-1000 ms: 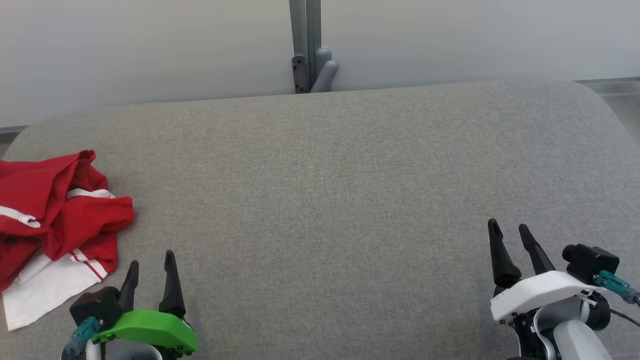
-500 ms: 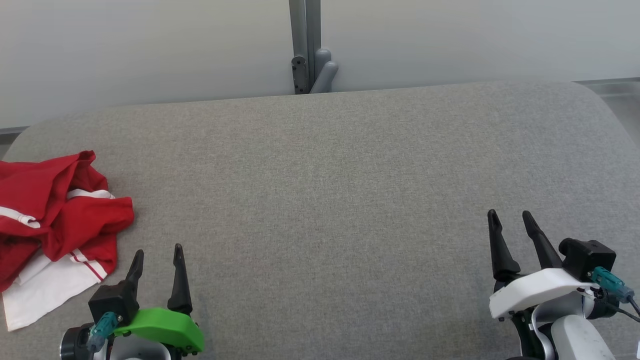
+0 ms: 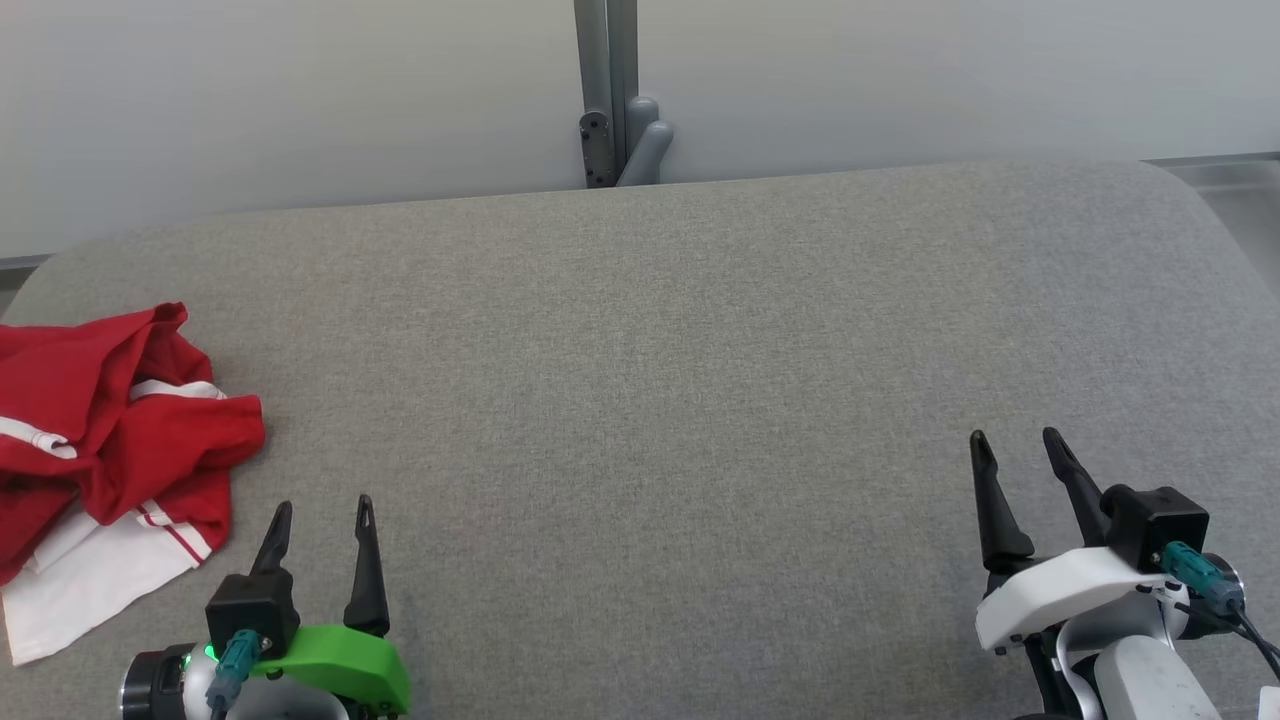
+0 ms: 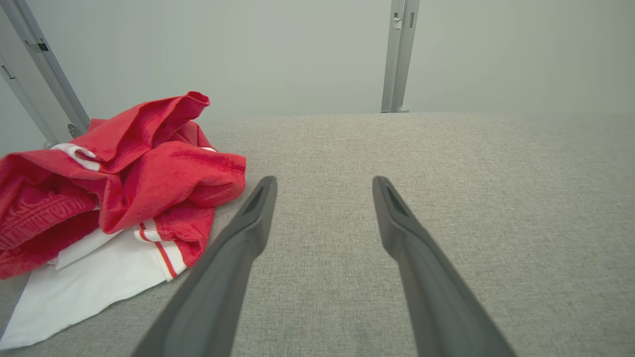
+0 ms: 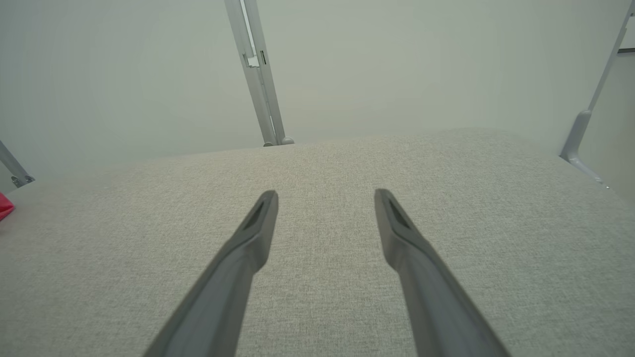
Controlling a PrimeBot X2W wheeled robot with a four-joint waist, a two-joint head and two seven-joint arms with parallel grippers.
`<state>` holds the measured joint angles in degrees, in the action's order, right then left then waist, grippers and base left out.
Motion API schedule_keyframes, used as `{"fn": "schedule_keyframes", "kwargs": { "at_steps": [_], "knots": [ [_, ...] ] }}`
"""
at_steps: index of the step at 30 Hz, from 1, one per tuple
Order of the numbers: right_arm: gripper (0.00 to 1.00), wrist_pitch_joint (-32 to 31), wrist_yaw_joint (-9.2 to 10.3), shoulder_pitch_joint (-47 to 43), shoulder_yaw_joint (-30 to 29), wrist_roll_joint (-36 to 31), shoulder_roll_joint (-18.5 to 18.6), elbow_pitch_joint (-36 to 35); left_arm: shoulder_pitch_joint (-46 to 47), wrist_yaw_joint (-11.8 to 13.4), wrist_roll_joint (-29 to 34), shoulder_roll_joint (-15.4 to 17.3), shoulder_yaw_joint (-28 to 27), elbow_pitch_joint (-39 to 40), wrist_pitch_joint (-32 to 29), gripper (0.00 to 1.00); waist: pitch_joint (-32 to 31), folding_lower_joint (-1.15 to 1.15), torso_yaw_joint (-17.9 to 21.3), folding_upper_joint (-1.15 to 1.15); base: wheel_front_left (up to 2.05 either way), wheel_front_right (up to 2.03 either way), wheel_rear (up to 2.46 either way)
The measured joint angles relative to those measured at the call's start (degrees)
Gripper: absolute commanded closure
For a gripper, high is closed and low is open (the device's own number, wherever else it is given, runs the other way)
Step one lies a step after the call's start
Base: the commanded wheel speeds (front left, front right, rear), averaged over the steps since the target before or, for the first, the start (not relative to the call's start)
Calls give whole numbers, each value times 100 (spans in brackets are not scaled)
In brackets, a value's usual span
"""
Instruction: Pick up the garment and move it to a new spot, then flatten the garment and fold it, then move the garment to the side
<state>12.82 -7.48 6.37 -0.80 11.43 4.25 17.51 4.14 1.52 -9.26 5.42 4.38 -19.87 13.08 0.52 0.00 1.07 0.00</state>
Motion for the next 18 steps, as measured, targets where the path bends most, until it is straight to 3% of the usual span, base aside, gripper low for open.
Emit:
{"fn": "schedule_keyframes", "kwargs": {
  "at_steps": [18],
  "knots": [
    [0, 196, 0, 5, -65, -740, -21, -4, -2, 1, 603, -63, -177, -85, 170, 0, 39, 0, 19, 0, 0, 0, 0]
  ]
}}
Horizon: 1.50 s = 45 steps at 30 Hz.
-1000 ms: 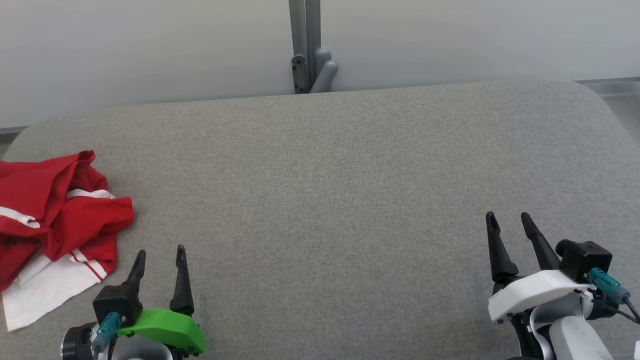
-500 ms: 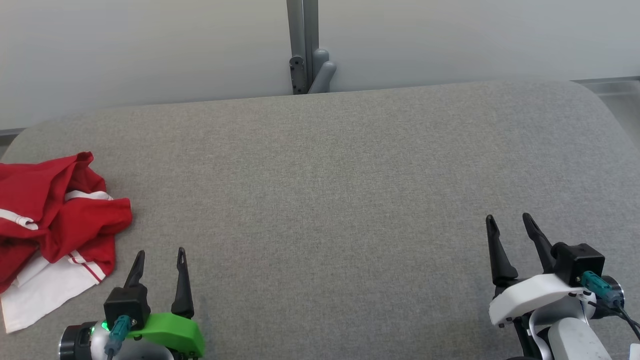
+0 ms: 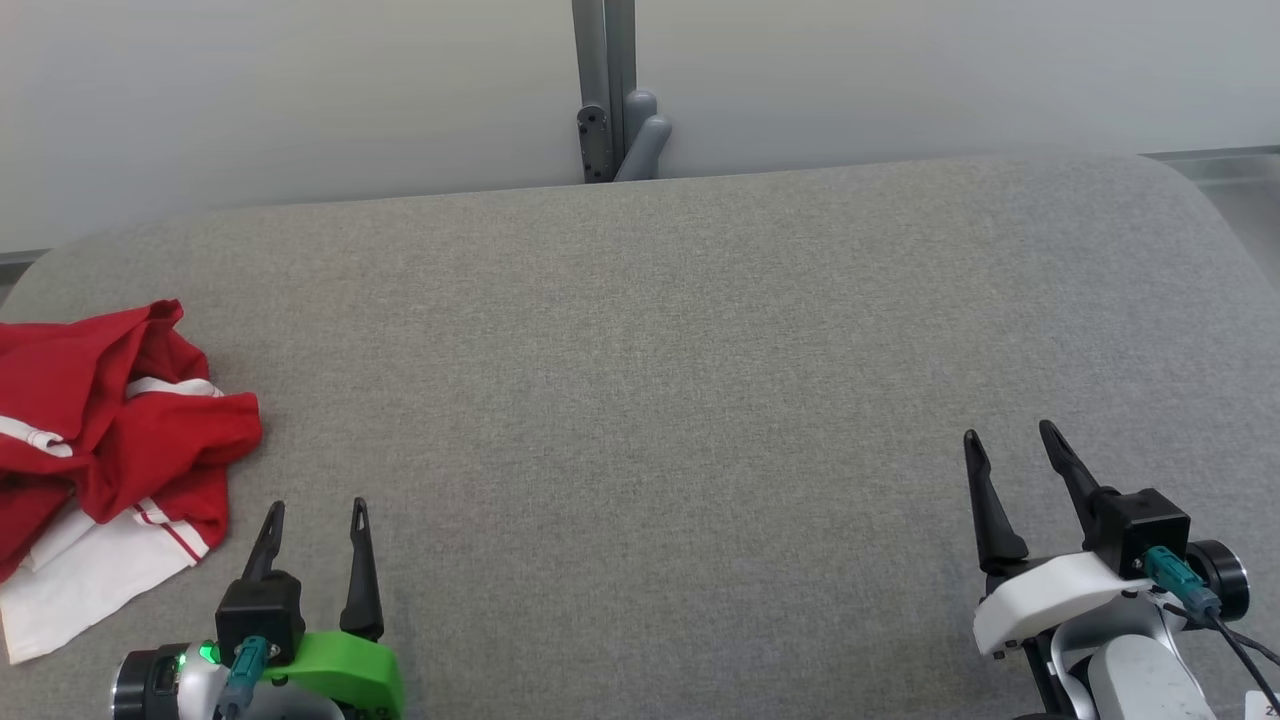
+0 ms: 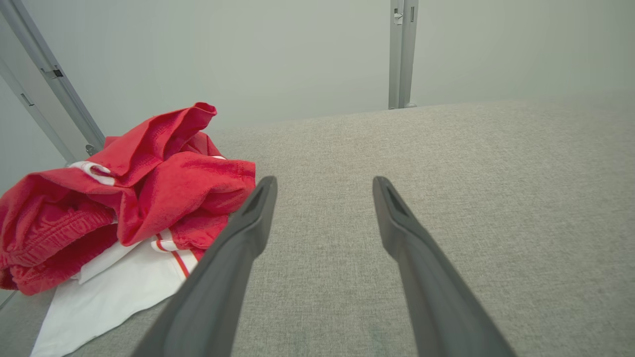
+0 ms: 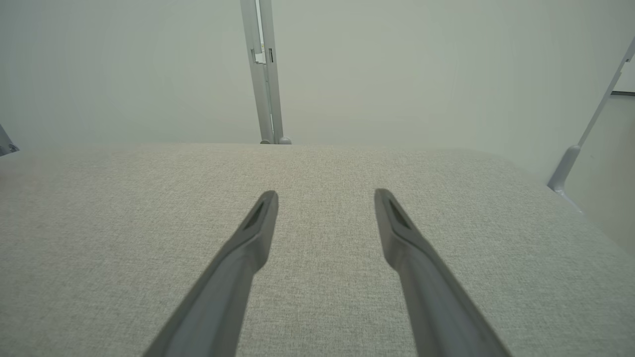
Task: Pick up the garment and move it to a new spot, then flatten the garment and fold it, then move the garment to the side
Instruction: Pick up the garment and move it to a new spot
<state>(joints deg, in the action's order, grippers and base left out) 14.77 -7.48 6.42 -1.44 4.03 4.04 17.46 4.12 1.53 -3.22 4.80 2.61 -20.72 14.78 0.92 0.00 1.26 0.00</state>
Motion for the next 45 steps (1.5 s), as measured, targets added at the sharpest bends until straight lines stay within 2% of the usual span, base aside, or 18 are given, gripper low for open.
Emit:
{"fn": "schedule_keyframes", "kwargs": {
  "at_steps": [7, 13, 16, 27, 34, 39, 43, 45],
  "knots": [
    [0, 29, -1, -3, 26, -55, 5, -26, 0, -53, 26, -60, -105, -49, 27, 0, 27, 0, -137, 0, 0, 0, 0],
    [0, 29, -1, -29, 142, 45, 7, -30, -2, -107, -10, -109, -208, -102, 35, 0, 48, 0, -455, 0, 0, 0, 0],
    [0, 29, -1, -21, 208, 108, -5, -44, -3, -124, -104, -136, -338, -131, 35, 0, 68, 0, -682, 0, 0, 0, 0],
    [0, 29, -1, 138, 654, 345, -33, 124, -24, -433, -422, -180, -711, -410, 35, 0, 155, 0, -1772, 0, 0, 0, 0],
    [0, 29, -1, 215, 779, 390, -13, 154, -61, -488, -503, -183, -860, -446, 35, 0, 245, 0, -2364, 0, 0, 0, 0],
    [0, 29, -1, 308, 831, 407, 127, 187, -9, -485, -737, -189, -894, -498, 35, 0, 435, 0, -2469, 0, 0, 0, 0],
    [0, 29, -1, 316, 847, 448, 274, 213, 350, -558, -676, -174, -1146, -472, 35, 0, 605, 0, -2384, 0, 0, 0, 0],
    [0, 29, -1, 324, 846, 463, 355, 219, 643, -633, -600, -52, -1250, -458, 35, 0, 700, 0, -2310, 0, 0, 0, 0]
  ]
}}
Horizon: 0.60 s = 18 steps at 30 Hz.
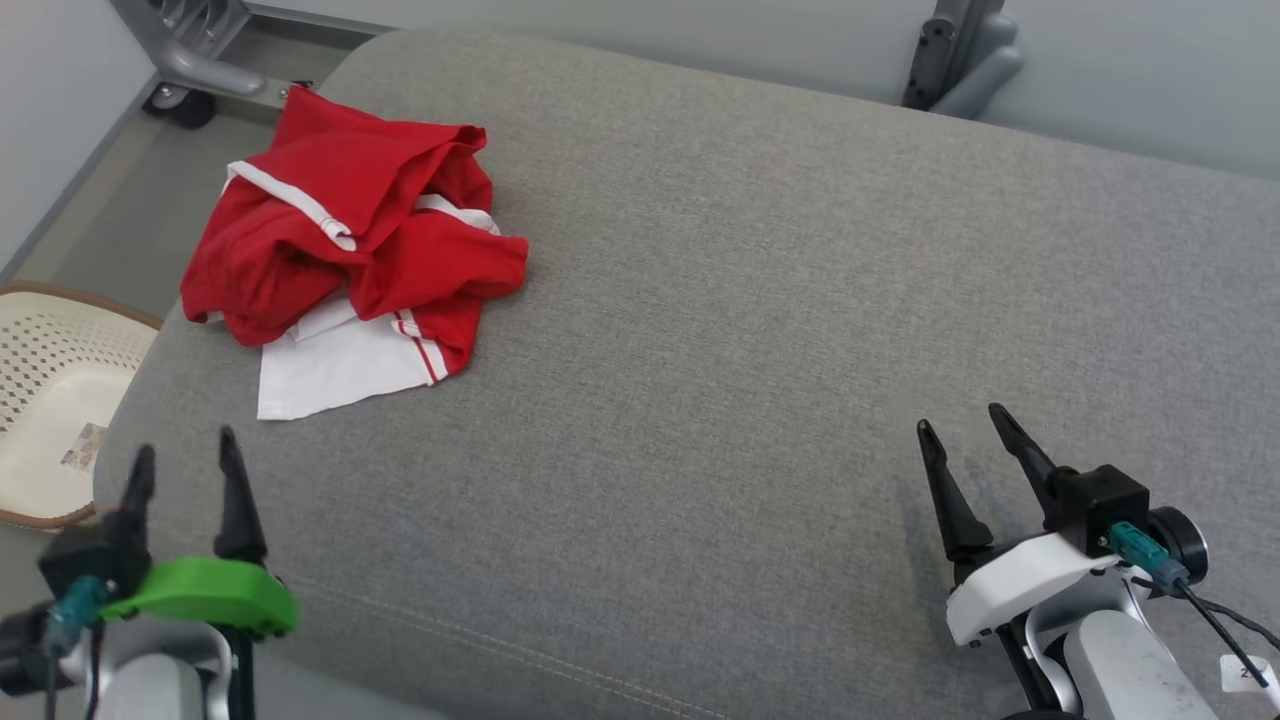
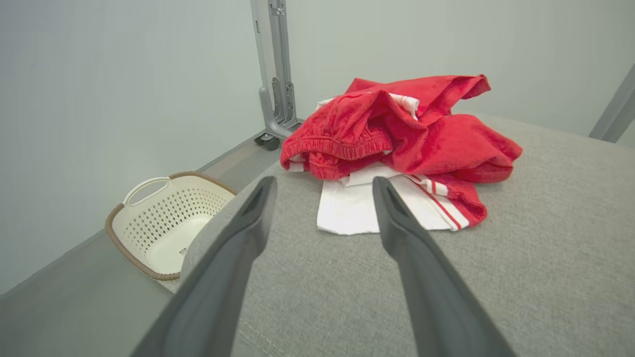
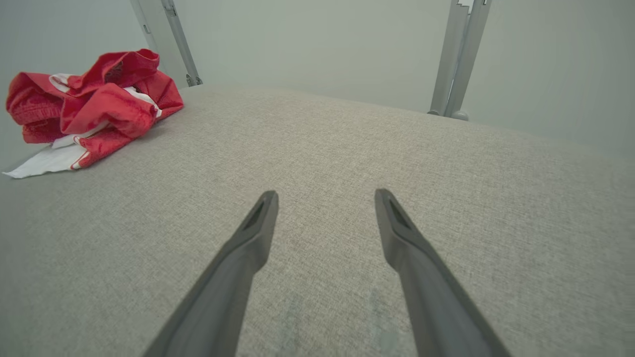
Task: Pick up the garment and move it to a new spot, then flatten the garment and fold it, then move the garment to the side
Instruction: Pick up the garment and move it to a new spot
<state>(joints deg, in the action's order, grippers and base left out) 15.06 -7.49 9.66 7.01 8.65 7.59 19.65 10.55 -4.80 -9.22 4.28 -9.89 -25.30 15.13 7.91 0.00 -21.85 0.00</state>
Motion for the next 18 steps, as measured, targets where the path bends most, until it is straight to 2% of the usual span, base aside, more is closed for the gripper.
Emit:
{"fn": "schedule_keyframes", "kwargs": {
  "at_steps": [1, 7, 13, 18],
  "knots": [
    [0, 0, 0, 10, 14, 0, 60, -3, 311, -54, 79, 178, -101, -60, 0, 0, 95, 0, 86, 0, 0, 0, 0],
    [0, 0, 0, 175, 77, 62, 243, -36, 1176, -177, 288, 695, -116, -468, 2, 0, 420, 0, 373, 0, 0, 0, 0],
    [0, 0, 0, 292, 74, 113, 349, -79, 1747, -191, 349, 991, -164, -1129, 3, 0, 770, 0, 698, 0, 0, 0, 0],
    [0, 0, 0, 342, -7, 129, 404, -121, 2085, -80, 372, 1165, -281, -1668, 2, 0, 995, 0, 929, 0, 0, 0, 0]
  ]
}}
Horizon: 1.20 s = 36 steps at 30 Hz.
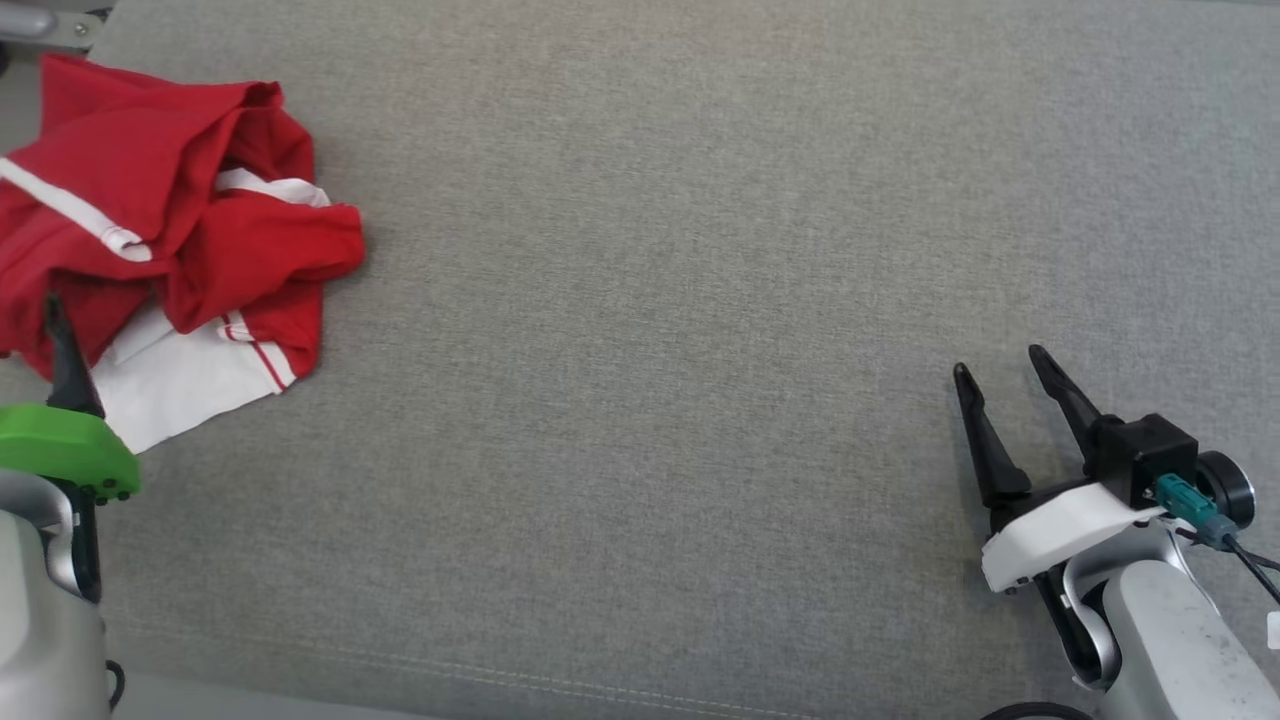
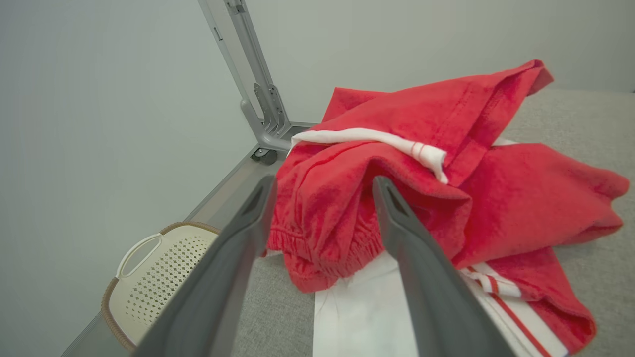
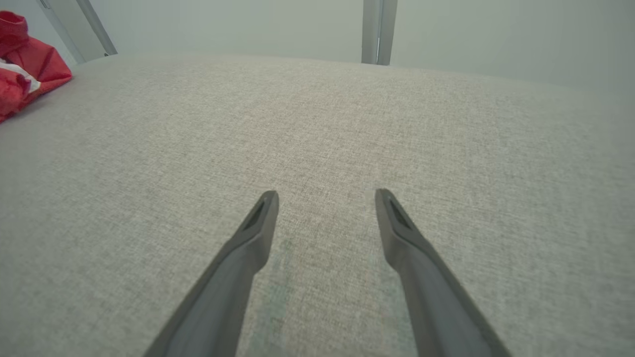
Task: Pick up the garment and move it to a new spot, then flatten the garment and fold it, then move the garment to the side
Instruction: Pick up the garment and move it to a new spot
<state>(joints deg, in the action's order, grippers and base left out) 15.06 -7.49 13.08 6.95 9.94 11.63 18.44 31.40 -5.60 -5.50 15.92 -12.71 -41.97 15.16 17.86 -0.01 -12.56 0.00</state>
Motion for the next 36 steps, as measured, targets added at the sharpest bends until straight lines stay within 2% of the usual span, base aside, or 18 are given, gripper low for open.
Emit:
{"fn": "schedule_keyframes", "kwargs": {
  "at_steps": [8, 9, 10, 11, 14, 17, 24, 29, 36],
  "knots": [
    [0, 0, 0, 87, -96, 14, 25, -108, 482, 246, 24, 337, -160, -817, 1, 0, 396, 0, 430, 0, 0, 0, 0],
    [0, 0, 0, 104, -94, 18, 13, -118, 515, 279, -19, 366, -219, -846, 0, 7, 433, 0, 484, 0, 0, 0, 0],
    [0, 0, 0, 118, -96, 26, 3, -124, 545, 296, -58, 390, -264, -855, 1, 61, 465, 0, 536, 0, 0, 0, 0],
    [0, 0, 0, 126, -97, 31, -7, -132, 570, 314, -58, 419, -287, -843, 1, 100, 494, 0, 585, 0, 0, 0, 0],
    [0, 0, 0, 127, -127, 51, -54, -126, 587, 257, -133, 450, -348, -866, 0, 100, 545, 0, 721, 0, 0, 0, 0],
    [0, 0, 0, 94, -180, 67, -110, -68, 584, 189, -66, 468, -297, -569, -1, 100, 504, 0, 797, 0, 0, 0, 0],
    [0, 0, 0, -54, -165, 166, -436, 137, 584, -37, 250, 472, 129, 1023, -2, 100, 187, 0, 797, 0, 0, 0, 0],
    [0, 0, 0, -115, -151, 285, -616, 242, 621, -144, 463, 404, 837, 2129, -2, 100, -125, 1, 819, 0, 0, 0, 0],
    [0, 0, 0, -242, -175, 378, -770, 316, 566, -178, 234, -66, 2113, 3071, 1, 100, -484, 1, 1120, 0, 0, 0, 0]
  ]
}}
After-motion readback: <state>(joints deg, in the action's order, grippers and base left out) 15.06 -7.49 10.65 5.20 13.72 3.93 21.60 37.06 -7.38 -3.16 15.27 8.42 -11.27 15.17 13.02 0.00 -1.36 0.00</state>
